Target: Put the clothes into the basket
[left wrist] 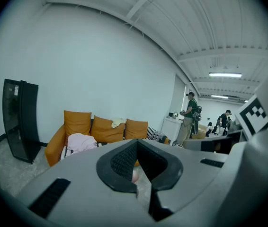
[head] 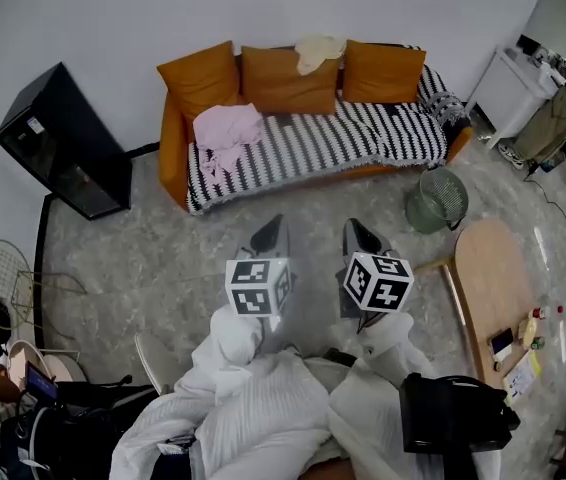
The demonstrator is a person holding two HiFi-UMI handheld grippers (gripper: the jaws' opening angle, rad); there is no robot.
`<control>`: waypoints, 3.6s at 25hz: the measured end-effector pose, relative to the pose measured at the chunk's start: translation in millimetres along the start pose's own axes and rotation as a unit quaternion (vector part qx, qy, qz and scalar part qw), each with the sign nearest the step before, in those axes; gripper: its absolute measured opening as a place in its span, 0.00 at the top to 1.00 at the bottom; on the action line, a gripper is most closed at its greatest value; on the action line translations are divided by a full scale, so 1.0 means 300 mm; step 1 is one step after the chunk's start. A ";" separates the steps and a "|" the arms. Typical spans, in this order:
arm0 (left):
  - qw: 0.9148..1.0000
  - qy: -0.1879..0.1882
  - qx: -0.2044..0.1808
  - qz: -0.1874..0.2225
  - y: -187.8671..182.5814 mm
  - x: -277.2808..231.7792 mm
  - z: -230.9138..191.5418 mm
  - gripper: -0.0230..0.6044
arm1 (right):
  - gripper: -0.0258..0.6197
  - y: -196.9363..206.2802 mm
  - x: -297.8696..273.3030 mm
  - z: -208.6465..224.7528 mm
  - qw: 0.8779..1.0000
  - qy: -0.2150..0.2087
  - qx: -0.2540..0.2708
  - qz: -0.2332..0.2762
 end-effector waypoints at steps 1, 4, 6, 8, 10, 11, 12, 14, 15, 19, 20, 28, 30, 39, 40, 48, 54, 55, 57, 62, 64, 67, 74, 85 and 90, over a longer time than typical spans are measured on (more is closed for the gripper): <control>1.000 0.000 0.000 -0.003 0.011 -0.002 -0.043 0.96 | 0.92 0.016 -0.024 -0.024 1.000 0.002 -0.001 -0.003; 1.000 -0.004 0.005 -0.008 0.032 -0.008 -0.126 0.96 | 0.92 0.052 -0.073 -0.060 1.000 0.006 -0.001 -0.012; 1.000 -0.005 0.010 -0.012 0.040 -0.010 -0.142 0.96 | 0.92 0.064 -0.094 -0.064 1.000 0.007 -0.005 -0.021; 1.000 -0.007 0.010 -0.014 0.045 -0.015 -0.159 0.96 | 0.92 0.064 -0.118 -0.076 1.000 0.006 -0.005 -0.025; 1.000 -0.011 0.013 -0.013 0.045 -0.029 -0.187 0.96 | 0.92 0.054 -0.151 -0.095 1.000 0.002 -0.001 -0.023; 1.000 -0.013 0.016 -0.012 0.044 -0.039 -0.202 0.96 | 0.92 0.049 -0.169 -0.102 1.000 0.000 0.001 -0.023; 1.000 -0.016 0.020 -0.011 0.041 -0.052 -0.215 0.96 | 0.92 0.044 -0.189 -0.106 1.000 -0.003 0.003 -0.024; 0.999 -0.022 0.024 -0.010 0.034 -0.083 -0.238 0.96 | 0.92 0.034 -0.234 -0.105 1.000 -0.007 0.005 -0.027; 0.999 -0.024 0.024 -0.010 0.030 -0.101 -0.248 0.96 | 0.92 0.027 -0.258 -0.100 1.000 -0.009 0.005 -0.028; 0.999 -0.035 0.022 -0.009 0.000 -0.194 -0.286 0.96 | 0.92 -0.017 -0.367 -0.069 0.999 -0.015 0.000 -0.029; 0.999 -0.037 0.021 -0.009 -0.011 -0.222 -0.295 0.96 | 0.92 -0.031 -0.396 -0.062 0.999 -0.017 -0.001 -0.030; 0.998 -0.054 0.025 -0.001 -0.155 -0.521 -0.350 0.96 | 0.92 -0.225 -0.673 0.034 0.999 -0.040 0.017 -0.032; 0.998 -0.054 0.026 0.001 -0.162 -0.553 -0.348 0.96 | 0.92 -0.243 -0.699 0.057 0.999 -0.041 0.015 -0.029; 0.998 -0.062 0.014 -0.009 -0.218 -0.770 -0.371 0.96 | 0.92 -0.317 -0.906 0.155 0.998 -0.057 0.007 -0.039; 0.998 -0.065 0.013 -0.010 -0.222 -0.786 -0.377 0.96 | 0.92 -0.319 -0.925 0.160 0.997 -0.060 0.007 -0.041; 0.995 -0.092 0.017 -0.026 -0.228 -0.889 -0.473 0.96 | 0.92 -0.326 -1.090 0.172 0.995 -0.076 0.007 -0.068; 0.994 -0.104 0.029 -0.027 -0.251 -0.977 -0.607 0.96 | 0.92 -0.352 -1.250 0.128 0.993 -0.082 0.017 -0.078; 0.994 -0.105 0.030 -0.027 -0.261 -0.995 -0.632 0.96 | 0.92 -0.362 -1.282 0.118 0.993 -0.082 0.018 -0.079; 0.994 -0.105 0.031 -0.025 -0.289 -1.034 -0.688 0.96 | 0.92 -0.386 -1.349 0.092 0.993 -0.083 0.019 -0.081; 0.993 -0.108 0.038 -0.019 -0.362 -1.133 -0.852 0.96 | 0.92 -0.451 -1.525 -0.001 0.992 -0.088 0.029 -0.084; 0.993 -0.110 0.040 -0.018 -0.401 -1.173 -0.929 0.96 | 0.92 -0.486 -1.603 -0.046 0.992 -0.090 0.031 -0.085; 0.992 -0.114 0.043 -0.016 -0.457 -1.228 -1.053 0.96 | 0.92 -0.534 -1.723 -0.124 0.991 -0.096 0.036 -0.086; 0.988 -0.140 0.057 -0.008 -0.529 -1.300 -1.383 0.96 | 0.92 -0.595 -1.998 -0.356 0.987 -0.121 0.058 -0.093; 0.975 -0.192 0.110 -0.035 -0.452 -1.316 -1.638 0.96 | 0.92 -0.493 -2.218 -0.498 0.975 -0.144 0.073 -0.152; 0.966 -0.221 0.125 -0.042 -0.406 -1.293 -1.707 0.96 | 0.92 -0.456 -2.282 -0.546 0.968 -0.162 0.089 -0.169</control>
Point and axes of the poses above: the fingertips, and each gripper's own axes: x backward along the fingers, z to its right, y out of its underside, the point moved 3 cm from there along x, backward along the fingers, and after that the axes turned 9 degrees about y, right-handed, at the moved point
